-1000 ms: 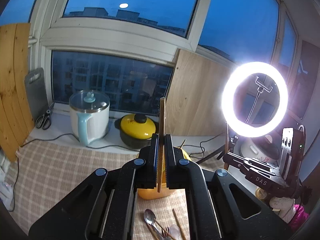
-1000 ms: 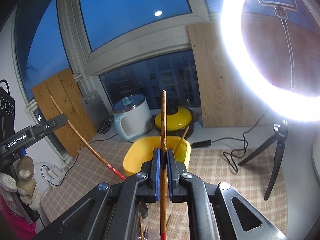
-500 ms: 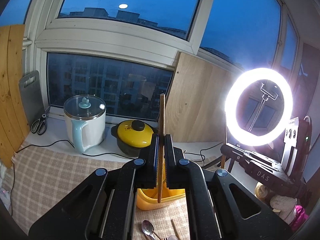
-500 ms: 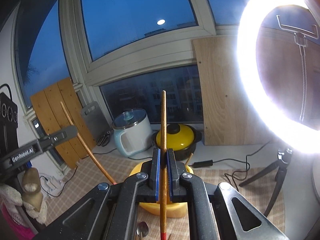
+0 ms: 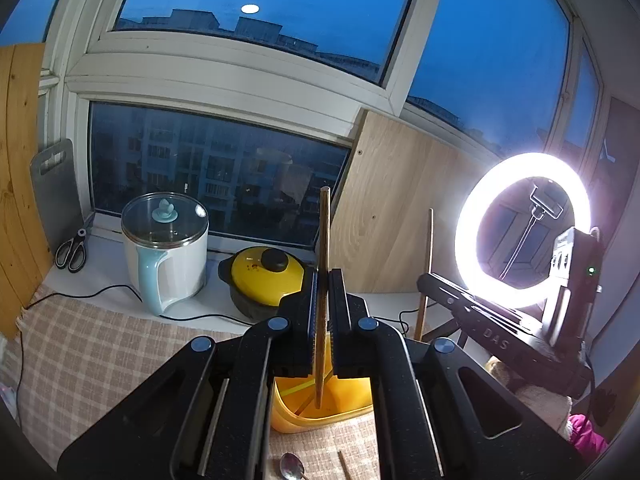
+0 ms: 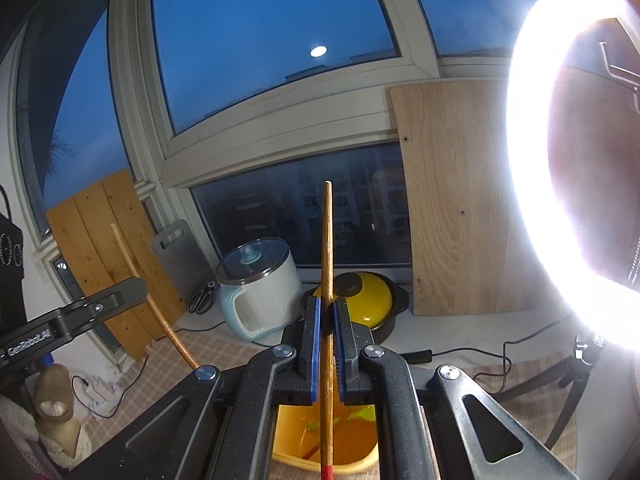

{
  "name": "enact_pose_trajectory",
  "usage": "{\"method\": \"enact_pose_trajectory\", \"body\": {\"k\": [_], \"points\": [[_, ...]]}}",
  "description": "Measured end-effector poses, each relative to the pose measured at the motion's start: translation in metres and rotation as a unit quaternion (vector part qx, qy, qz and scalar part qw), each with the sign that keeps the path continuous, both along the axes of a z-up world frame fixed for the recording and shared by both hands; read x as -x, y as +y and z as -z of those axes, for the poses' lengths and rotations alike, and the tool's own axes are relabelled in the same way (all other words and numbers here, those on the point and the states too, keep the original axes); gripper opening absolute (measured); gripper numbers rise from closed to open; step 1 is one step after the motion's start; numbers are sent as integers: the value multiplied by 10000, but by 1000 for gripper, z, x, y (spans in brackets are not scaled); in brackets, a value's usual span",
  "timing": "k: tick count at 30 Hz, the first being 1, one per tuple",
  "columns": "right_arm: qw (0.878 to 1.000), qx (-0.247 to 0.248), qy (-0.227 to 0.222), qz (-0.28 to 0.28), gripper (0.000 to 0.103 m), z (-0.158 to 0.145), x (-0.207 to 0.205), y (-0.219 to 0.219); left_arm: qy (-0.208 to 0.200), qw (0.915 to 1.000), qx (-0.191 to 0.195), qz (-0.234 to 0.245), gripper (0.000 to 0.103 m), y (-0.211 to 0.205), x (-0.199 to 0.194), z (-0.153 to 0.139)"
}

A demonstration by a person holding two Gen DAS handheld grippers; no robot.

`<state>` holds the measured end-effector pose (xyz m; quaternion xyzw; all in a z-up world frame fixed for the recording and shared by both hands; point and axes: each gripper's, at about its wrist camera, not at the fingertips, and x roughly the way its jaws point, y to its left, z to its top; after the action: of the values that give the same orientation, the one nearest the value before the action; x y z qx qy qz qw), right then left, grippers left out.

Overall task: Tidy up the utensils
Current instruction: 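Lift both chopsticks upright and carry them over the yellow bucket, then lower the chopsticks into the bucket and open both tools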

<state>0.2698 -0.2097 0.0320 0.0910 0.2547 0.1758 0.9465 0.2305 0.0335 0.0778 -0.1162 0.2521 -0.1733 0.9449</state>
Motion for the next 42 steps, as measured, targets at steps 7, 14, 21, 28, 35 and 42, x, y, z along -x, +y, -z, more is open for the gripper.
{"method": "enact_pose_trajectory", "body": {"k": [7,14,21,28,35,42], "points": [[9999,42,-15,135,4,8,-18,7,193,9998,-55,-42,3,-2,-12,15],[9995,221,-49,233,4,21,-34,17,282,9995,-104,-47,3,-5,-15,24],[9994,325,94,-13,4,39,-36,28,432,9990,-132,-75,3,-5,-19,40],[9987,430,184,-185,4,52,-27,31,683,9975,-126,-140,3,-3,-27,64],[9984,384,334,-252,4,62,-16,25,861,9961,-146,-161,3,-5,-31,81],[9974,417,452,-388,4,72,0,24,1006,9944,-238,-209,3,-9,-35,97]]}}
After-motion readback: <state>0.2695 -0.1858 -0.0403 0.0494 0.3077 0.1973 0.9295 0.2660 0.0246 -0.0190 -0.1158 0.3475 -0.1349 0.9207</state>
